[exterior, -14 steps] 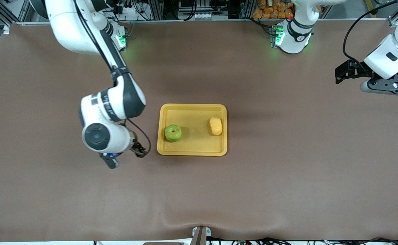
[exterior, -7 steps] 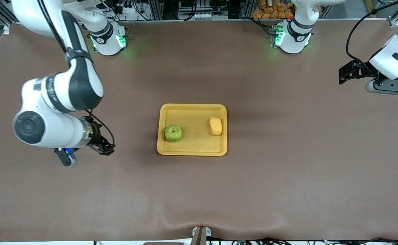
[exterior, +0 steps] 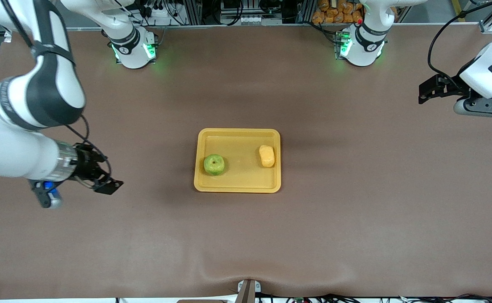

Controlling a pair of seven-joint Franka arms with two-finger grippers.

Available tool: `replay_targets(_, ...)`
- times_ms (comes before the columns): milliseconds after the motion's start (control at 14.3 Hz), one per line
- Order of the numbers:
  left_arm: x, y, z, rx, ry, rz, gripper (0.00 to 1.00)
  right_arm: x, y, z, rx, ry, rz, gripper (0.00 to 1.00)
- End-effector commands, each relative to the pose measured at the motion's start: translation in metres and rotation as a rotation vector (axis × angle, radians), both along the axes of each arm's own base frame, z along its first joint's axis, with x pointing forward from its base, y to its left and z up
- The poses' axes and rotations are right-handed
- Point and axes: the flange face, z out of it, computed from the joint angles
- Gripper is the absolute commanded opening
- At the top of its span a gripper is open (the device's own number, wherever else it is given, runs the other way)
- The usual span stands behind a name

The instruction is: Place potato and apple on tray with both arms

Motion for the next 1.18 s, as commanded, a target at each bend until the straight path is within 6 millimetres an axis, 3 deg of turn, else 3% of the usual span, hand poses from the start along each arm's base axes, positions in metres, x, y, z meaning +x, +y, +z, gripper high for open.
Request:
replay_targets(0, -0.005, 0.001, 0.008, 0.033, -0.020, -0.027, 1.00, -0.005, -0.049, 0.023, 0.049, 0.007, 0.060, 1.00)
replay_targets(418, -0.003, 0.000, 0.008, 0.031, -0.033, -0.030, 1.00, -0.043, -0.095, 0.089, -0.002, -0.020, 0.220, 1.00)
replay_targets(627, -0.002, 0.000, 0.007, 0.031, -0.032, -0.030, 1.00, -0.079, -0.142, 0.136, -0.009, -0.070, 0.420, 1.00)
replay_targets(906, -0.001, 0.002, 0.006, 0.030, -0.030, -0.025, 1.00, -0.125, -0.171, 0.161, 0.005, -0.089, 0.549, 1.00)
replay_targets(1115, -0.001, 0.002, 0.005, 0.030, -0.028, -0.025, 1.00, -0.157, -0.163, 0.162, -0.039, -0.078, 0.593, 1.00)
